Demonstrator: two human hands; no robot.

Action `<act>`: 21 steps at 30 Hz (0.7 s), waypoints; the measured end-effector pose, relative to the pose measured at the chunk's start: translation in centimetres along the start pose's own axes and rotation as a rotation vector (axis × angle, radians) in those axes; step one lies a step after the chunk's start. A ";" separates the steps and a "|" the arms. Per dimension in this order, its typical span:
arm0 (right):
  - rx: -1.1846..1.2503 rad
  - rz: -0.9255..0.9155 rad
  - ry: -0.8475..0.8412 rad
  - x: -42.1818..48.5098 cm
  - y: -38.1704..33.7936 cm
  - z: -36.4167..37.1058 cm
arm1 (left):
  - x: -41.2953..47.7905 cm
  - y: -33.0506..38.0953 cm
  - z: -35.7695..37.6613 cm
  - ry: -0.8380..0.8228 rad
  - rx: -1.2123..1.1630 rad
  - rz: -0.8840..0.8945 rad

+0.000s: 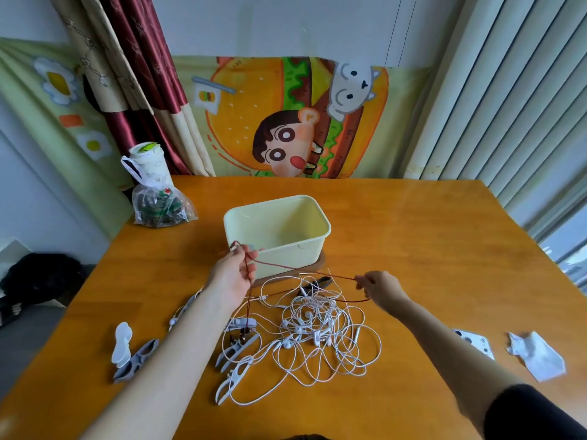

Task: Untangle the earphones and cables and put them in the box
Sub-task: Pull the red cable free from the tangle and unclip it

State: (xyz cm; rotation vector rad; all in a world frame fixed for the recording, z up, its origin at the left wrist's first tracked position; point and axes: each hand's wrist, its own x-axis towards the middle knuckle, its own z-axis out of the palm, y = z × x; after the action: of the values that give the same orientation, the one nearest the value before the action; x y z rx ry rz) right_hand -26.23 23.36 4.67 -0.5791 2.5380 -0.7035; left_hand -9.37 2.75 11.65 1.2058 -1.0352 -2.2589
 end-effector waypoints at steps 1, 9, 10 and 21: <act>0.010 -0.008 0.063 0.1 0.2 -0.4 | 0.3 -0.4 -0.3 0.004 0.002 -0.029; 0.005 -0.499 0.617 -2.0 -11.7 -8.9 | -1.4 -0.3 3.0 -0.200 0.147 0.052; -0.022 -0.591 0.657 -2.7 -13.5 -9.7 | -1.7 -0.1 3.5 -0.233 0.152 0.068; -0.132 -0.459 0.147 -4.3 -13.3 -2.7 | -2.5 -1.0 4.8 -0.262 0.050 -0.069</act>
State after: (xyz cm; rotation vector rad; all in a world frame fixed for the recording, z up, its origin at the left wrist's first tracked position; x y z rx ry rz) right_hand -20.49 16.12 15.47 -1.2223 2.6230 -0.7556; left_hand -11.96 7.02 14.05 0.9962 -1.1660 -2.5081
